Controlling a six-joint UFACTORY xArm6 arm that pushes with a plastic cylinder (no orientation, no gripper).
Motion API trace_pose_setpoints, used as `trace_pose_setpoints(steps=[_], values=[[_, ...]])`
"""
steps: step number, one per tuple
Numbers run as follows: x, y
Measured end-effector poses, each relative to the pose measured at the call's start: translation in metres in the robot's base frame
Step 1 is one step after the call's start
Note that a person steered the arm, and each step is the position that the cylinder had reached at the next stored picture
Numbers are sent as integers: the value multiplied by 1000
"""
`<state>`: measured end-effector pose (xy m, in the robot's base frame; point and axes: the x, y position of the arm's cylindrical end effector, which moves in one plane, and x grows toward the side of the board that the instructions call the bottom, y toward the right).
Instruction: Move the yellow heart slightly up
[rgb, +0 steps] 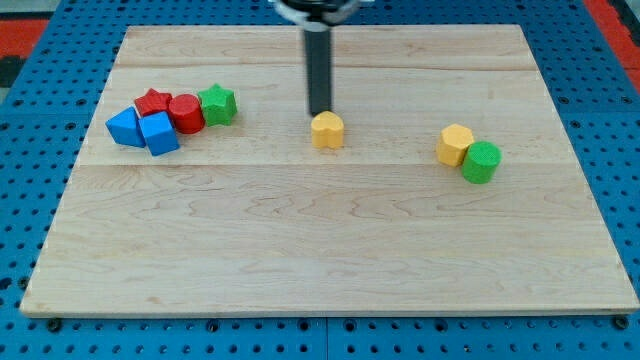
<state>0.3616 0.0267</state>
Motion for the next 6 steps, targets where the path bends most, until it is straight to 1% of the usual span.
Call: trace_pose_setpoints(steps=[1,2,3,4,5,6], values=[[31,60],[75,54],[78,-8],[33,-19],[61,4],[129,83]])
